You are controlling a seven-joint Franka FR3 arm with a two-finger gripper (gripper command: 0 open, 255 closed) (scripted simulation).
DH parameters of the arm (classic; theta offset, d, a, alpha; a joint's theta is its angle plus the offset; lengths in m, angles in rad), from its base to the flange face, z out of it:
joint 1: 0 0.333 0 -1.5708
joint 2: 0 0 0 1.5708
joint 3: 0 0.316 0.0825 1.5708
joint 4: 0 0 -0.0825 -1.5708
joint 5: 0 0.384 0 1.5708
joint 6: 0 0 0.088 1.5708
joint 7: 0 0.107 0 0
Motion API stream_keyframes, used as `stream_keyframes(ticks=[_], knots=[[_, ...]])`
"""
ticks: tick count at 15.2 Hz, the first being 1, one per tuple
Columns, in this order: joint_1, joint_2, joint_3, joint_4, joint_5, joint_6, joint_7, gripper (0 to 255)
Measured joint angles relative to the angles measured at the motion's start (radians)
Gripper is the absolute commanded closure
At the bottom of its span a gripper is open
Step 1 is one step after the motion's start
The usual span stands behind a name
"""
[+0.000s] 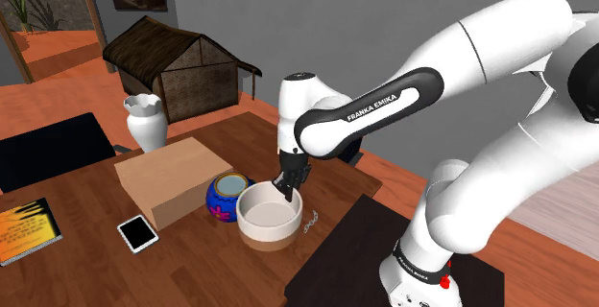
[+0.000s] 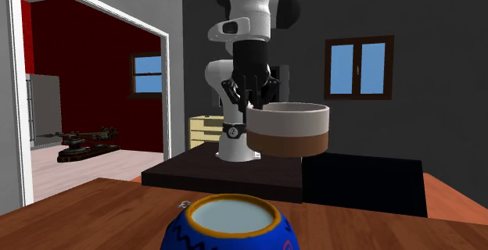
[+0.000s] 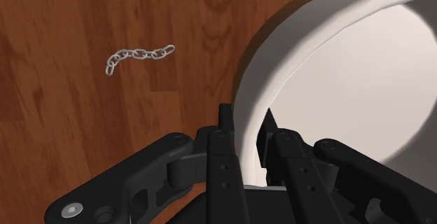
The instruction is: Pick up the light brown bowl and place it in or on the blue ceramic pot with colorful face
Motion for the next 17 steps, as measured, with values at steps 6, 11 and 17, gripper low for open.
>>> stream_keyframes(ticks=[6, 11, 17], knots=[[0.002, -0.058, -0.007, 0.044, 0.0, -0.101, 0.0, 255], [-0.03, 0.041, -0.03, 0.16, -0.033, -0.12, -0.027, 255], [-0.07, 0.242, -0.06, 0.377, -0.077, -0.138, -0.063, 255]])
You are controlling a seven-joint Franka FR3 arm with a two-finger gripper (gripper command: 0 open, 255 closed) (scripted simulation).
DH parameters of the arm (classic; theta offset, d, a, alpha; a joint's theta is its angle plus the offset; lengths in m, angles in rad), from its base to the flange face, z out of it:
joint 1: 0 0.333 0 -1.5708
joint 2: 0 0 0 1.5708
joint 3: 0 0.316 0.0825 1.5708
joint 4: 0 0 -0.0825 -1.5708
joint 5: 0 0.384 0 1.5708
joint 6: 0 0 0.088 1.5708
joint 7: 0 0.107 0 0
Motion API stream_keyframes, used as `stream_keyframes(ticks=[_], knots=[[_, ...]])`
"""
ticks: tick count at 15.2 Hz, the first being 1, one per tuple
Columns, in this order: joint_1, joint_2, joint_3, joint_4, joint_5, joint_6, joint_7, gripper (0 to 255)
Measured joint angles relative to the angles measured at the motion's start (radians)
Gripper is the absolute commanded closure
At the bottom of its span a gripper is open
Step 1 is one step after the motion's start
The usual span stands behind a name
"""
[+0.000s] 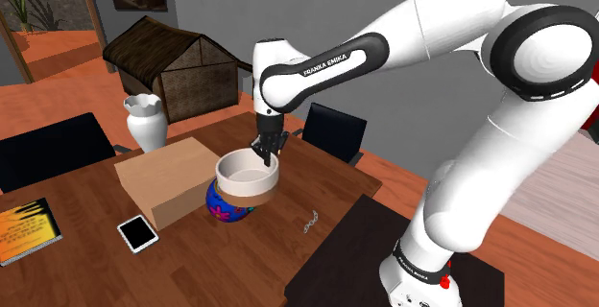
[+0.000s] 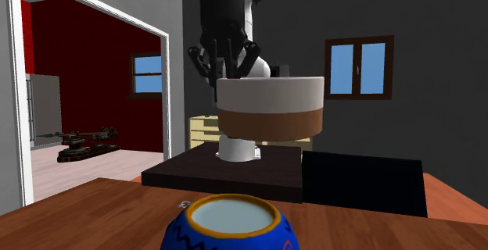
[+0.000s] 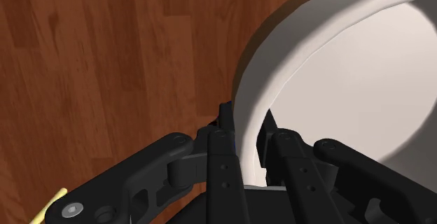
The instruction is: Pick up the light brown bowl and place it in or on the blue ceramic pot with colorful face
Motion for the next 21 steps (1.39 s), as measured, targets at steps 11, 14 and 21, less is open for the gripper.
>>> stream_keyframes(ticks=[11, 14, 21], knots=[[-0.043, 0.334, -0.043, 0.423, -0.046, -0.092, -0.062, 255], [-0.043, 0.357, -0.044, 0.415, -0.048, -0.062, -0.062, 255], [-0.043, 0.391, -0.046, 0.369, -0.052, 0.019, -0.061, 255]])
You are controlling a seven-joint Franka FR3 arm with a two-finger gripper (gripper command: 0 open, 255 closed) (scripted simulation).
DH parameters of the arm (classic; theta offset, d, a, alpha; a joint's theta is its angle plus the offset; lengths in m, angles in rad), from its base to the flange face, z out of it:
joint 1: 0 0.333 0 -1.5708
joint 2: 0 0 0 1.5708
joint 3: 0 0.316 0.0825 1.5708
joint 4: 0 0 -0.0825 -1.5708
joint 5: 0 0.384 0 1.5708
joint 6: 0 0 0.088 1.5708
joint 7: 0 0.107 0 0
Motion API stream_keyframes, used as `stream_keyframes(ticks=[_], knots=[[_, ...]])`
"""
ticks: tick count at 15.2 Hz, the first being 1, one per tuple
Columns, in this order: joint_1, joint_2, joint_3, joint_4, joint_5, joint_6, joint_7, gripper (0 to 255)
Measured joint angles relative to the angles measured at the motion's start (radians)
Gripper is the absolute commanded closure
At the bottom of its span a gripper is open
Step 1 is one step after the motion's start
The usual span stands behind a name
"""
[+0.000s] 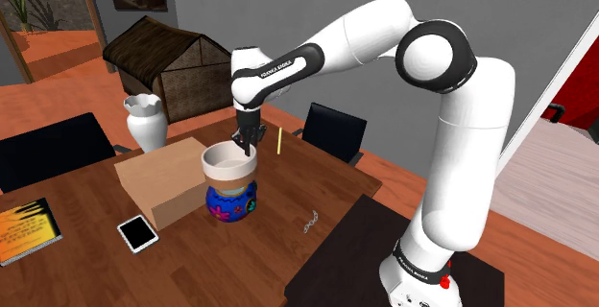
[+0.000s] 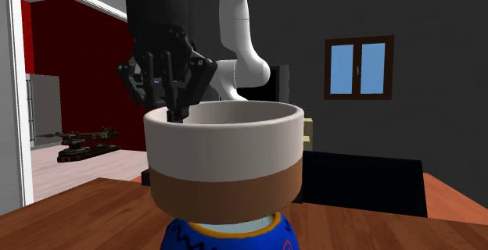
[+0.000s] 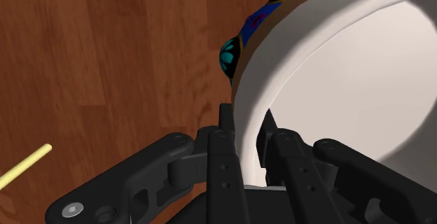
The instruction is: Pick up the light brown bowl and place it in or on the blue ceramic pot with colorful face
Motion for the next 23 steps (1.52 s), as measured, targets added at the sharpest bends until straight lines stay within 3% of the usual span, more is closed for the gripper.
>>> stream_keyframes(ticks=[5, 12, 13, 19, 23], knots=[[-0.001, 0.032, -0.002, -0.031, -0.004, 0.063, 0.0, 255], [0.001, 0.043, -0.002, -0.029, -0.005, 0.076, 0.003, 255], [0.001, 0.043, -0.002, -0.029, -0.005, 0.076, 0.003, 0], [0.002, 0.044, -0.001, -0.03, -0.005, 0.075, 0.003, 0], [0.001, 0.001, 0.001, 0.017, 0.0, -0.013, 0.002, 0]])
